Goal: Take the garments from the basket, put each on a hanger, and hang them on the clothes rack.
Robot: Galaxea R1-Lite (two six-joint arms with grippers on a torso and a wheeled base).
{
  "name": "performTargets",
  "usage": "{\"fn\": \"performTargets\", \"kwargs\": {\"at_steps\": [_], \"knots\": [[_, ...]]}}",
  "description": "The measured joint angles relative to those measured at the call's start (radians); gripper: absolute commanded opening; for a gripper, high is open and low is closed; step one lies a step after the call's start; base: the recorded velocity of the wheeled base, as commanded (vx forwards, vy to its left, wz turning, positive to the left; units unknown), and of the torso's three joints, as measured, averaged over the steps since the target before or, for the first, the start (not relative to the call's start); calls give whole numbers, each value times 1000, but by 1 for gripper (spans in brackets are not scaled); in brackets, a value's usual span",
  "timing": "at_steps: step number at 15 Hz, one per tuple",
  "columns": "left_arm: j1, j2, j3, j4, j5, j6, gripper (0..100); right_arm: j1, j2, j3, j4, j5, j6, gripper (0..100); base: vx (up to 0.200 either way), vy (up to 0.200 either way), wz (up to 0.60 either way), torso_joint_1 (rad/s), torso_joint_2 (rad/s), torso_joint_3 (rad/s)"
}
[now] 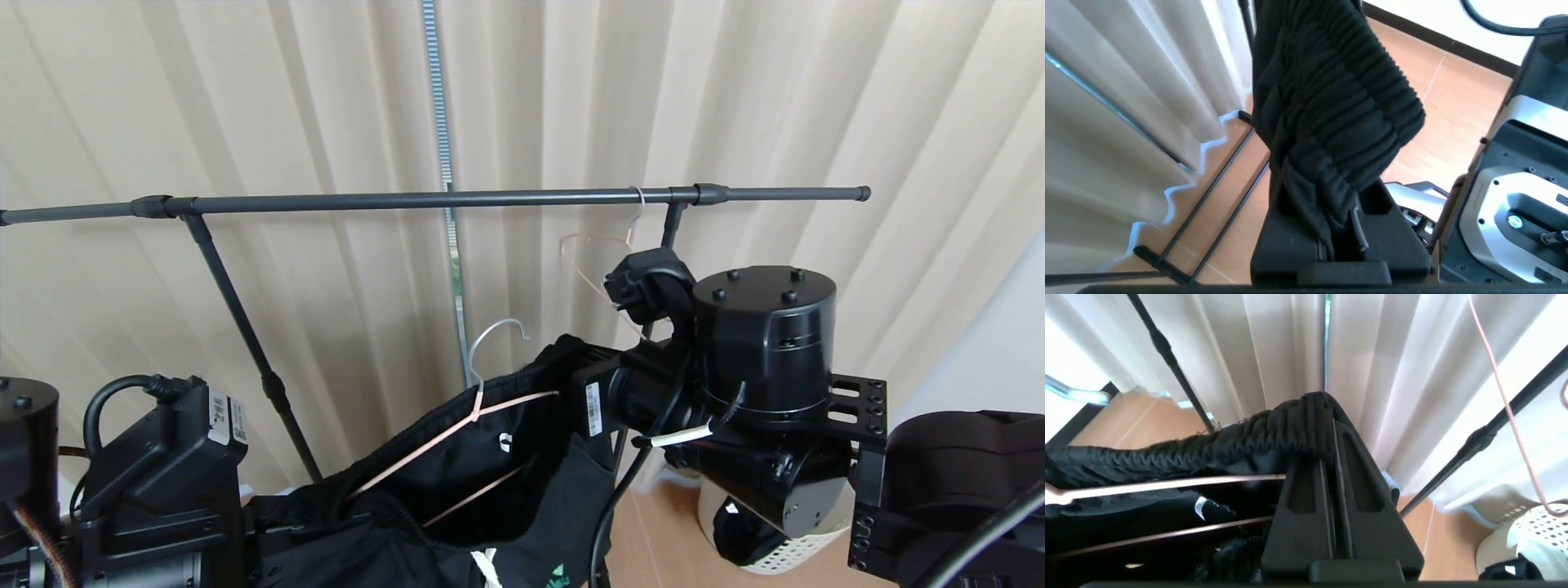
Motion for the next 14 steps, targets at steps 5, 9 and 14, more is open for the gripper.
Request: {"fn": "performTargets", "kwargs": {"at_steps": [5, 9, 14], "knots": [[-7, 0, -6, -37, 1, -10, 0, 25, 23, 12, 12, -18, 0, 0, 0, 0, 0, 0, 0, 0], [-6, 2, -3, -44, 1, -15, 0, 31, 23, 26, 13, -18, -3, 0, 0, 0, 0, 0, 0, 0], [-6, 2, -4, -45, 3, -15, 0, 31, 14, 33, 16, -18, -7, 100, 0, 0, 0, 0, 0, 0]]}}
